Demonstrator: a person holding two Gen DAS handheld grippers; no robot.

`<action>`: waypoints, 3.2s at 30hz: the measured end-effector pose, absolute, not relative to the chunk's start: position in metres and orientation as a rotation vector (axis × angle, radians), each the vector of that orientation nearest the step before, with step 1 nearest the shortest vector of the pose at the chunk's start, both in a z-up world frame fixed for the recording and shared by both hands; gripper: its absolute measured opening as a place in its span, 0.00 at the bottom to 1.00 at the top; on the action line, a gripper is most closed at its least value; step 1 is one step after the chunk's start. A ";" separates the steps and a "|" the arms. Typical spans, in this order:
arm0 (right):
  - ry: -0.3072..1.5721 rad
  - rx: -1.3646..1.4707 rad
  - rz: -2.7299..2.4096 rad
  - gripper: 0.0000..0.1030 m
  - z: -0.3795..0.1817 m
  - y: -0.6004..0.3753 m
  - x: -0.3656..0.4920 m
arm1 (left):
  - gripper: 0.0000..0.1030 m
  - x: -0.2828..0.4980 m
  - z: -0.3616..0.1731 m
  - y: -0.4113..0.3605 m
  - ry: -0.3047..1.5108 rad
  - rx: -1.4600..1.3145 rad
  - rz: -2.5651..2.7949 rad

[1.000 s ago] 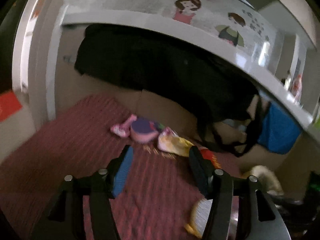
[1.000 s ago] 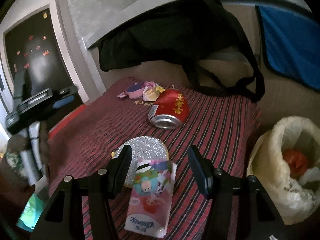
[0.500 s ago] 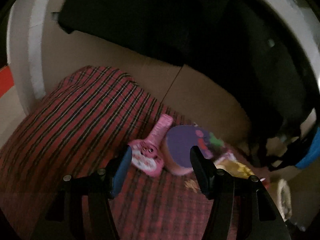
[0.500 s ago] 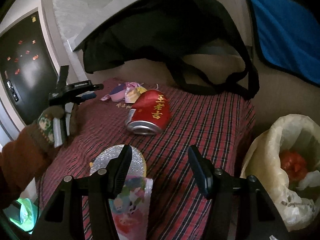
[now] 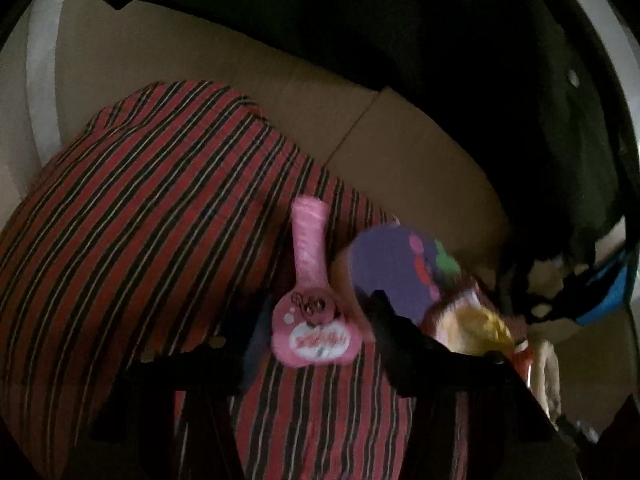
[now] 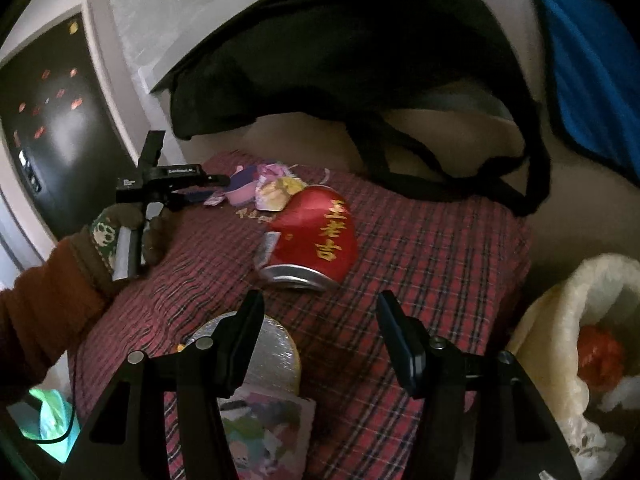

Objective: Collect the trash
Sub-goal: 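Grasp the pink stick snack with the left tool while the right grasps the yellow wrapper, then carry the pink snack and yellow wrapper over the bin and open both tools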

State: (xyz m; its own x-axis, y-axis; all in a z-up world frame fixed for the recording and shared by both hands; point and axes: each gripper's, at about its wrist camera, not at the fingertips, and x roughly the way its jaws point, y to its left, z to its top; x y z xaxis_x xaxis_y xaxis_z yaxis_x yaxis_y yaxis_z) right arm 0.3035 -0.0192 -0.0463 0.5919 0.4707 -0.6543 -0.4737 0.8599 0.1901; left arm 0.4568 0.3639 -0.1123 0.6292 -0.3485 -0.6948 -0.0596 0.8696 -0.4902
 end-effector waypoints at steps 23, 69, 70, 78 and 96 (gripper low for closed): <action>1.038 -0.293 0.547 0.53 -0.078 0.135 0.500 | 0.39 0.350 -0.090 0.373 0.801 -0.479 -0.237; 0.844 -0.019 0.711 0.53 -0.006 0.061 0.324 | 0.17 0.230 -0.041 0.308 0.675 -0.451 0.001; 0.851 -0.022 0.705 0.53 -0.013 0.068 0.320 | 0.17 0.226 -0.044 0.309 0.666 -0.446 0.012; 0.753 -0.387 0.591 0.52 -0.048 0.162 0.294 | 0.17 0.203 -0.055 0.337 0.633 -0.470 0.042; 0.750 -0.431 0.564 0.28 -0.040 0.177 0.309 | 0.17 0.197 -0.047 0.353 0.586 -0.522 0.008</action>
